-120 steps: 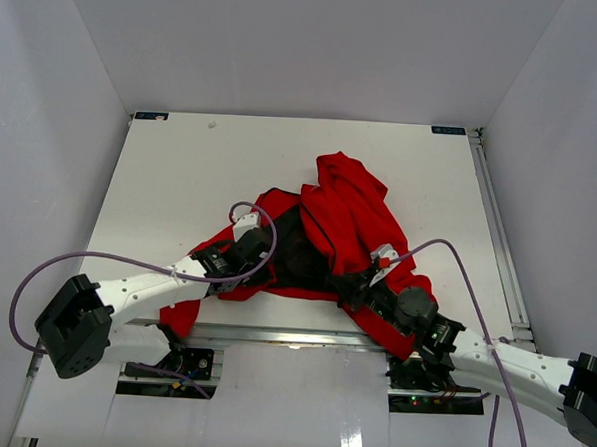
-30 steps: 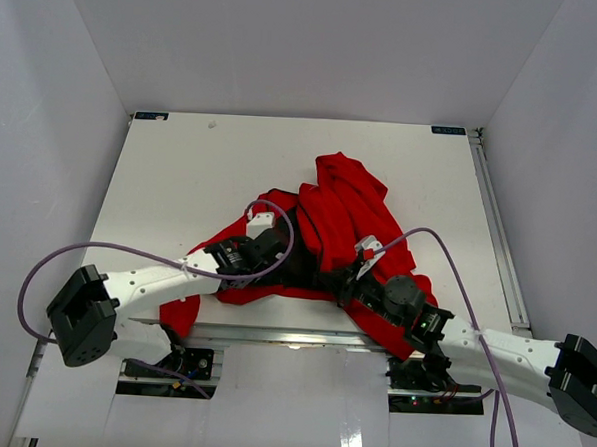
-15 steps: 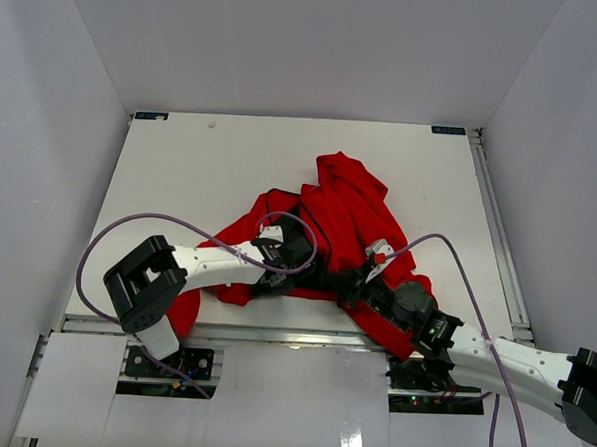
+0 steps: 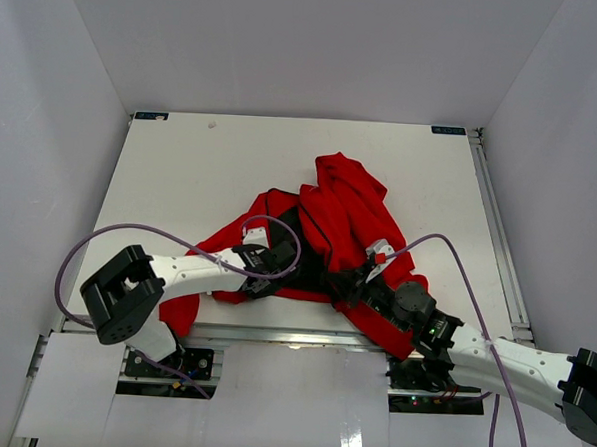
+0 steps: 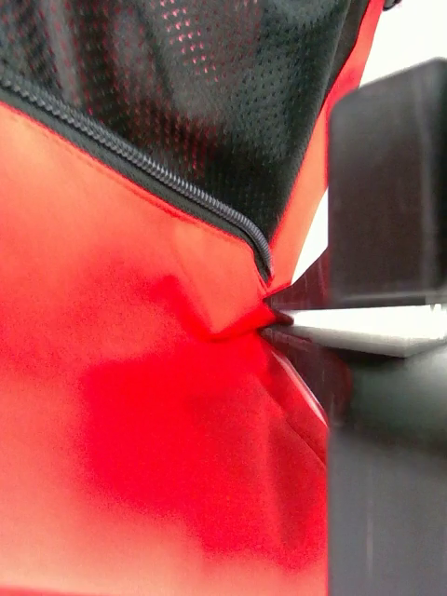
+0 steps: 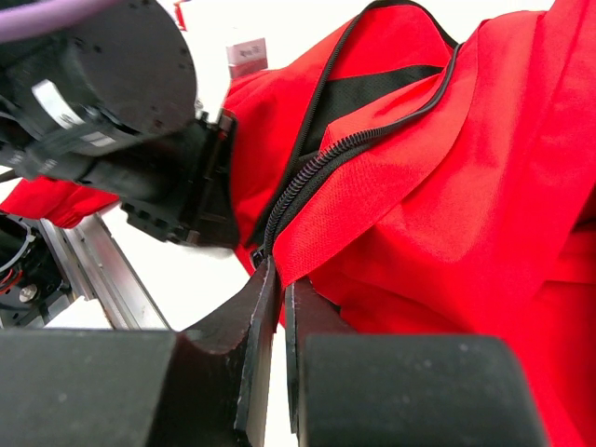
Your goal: Zip up the jacket
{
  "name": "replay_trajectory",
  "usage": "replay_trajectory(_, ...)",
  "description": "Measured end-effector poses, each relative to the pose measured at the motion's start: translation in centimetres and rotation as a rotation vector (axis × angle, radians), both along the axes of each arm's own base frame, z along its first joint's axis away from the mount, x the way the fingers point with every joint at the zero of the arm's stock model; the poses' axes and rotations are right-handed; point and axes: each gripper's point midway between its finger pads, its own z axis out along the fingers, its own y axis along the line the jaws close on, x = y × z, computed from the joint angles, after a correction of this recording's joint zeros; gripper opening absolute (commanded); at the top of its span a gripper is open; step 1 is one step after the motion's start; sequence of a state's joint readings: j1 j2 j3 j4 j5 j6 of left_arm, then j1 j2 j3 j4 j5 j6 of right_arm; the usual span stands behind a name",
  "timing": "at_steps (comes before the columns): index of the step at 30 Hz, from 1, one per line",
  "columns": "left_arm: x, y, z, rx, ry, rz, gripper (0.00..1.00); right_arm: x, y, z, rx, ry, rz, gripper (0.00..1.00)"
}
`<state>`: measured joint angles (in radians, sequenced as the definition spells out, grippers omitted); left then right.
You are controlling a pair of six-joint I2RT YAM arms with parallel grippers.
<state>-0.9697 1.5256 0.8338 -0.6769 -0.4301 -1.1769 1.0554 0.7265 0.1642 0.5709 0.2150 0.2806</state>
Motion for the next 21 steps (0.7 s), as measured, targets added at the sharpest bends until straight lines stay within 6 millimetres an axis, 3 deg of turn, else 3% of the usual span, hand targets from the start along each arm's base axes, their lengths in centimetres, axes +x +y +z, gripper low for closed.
replay_trajectory(4,-0.2,1.1,0.5,0.002,-0.004,0.009,0.38,0.0,0.0,-0.1,-0.002,0.001,0.0,0.08)
replay_trajectory(21,0.1,1.5,0.8,0.038,-0.002,-0.035,0.44,0.0,0.0,-0.1,-0.002,0.001,0.0,0.08)
